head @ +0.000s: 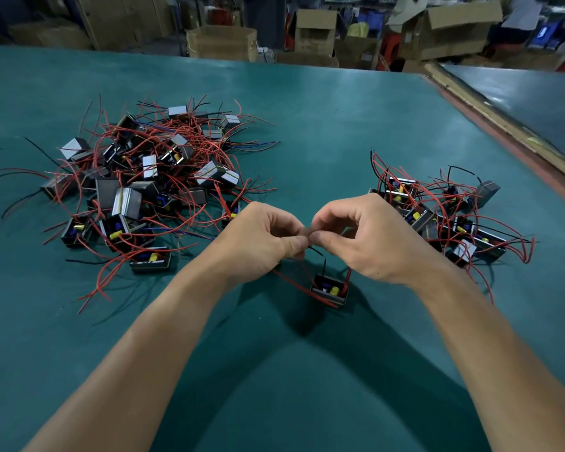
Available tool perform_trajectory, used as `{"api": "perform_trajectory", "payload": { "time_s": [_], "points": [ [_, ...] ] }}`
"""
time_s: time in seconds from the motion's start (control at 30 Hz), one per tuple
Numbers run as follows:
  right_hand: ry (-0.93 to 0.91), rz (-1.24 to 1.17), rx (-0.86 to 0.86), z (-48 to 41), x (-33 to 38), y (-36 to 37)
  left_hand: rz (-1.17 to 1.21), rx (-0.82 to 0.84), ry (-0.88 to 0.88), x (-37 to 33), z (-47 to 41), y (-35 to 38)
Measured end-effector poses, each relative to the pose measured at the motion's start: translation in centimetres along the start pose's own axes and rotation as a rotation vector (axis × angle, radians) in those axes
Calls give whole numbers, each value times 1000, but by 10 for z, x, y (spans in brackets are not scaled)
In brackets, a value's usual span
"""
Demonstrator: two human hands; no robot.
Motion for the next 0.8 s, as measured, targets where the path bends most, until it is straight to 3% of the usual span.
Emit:
{"api": "perform_trajectory", "payload": {
  "time_s": [0.3,0.53,0.63,0.8],
  "points": [
    [137,54,-29,-3,-5,4,-184,-158,196,-5,1,-1],
    [395,-114,-43,-2,-20,10,-552,-285,502,-10,6,11],
    [372,-138,-16,-2,-18,9,-466,-286,430,-6,4,8],
    [150,-15,-28,-3,-10,-1,-214,-157,219,-2,-3,2]
  ]
}}
Point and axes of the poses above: each hand's wrist, its own z-axis away from the middle knuckle, its own y-axis out of the palm, x = y × z, the point moved 4 cm from there along -z, towards the middle knuckle, and after that the axes turned 8 degrees about z, right-handed, at the moved point
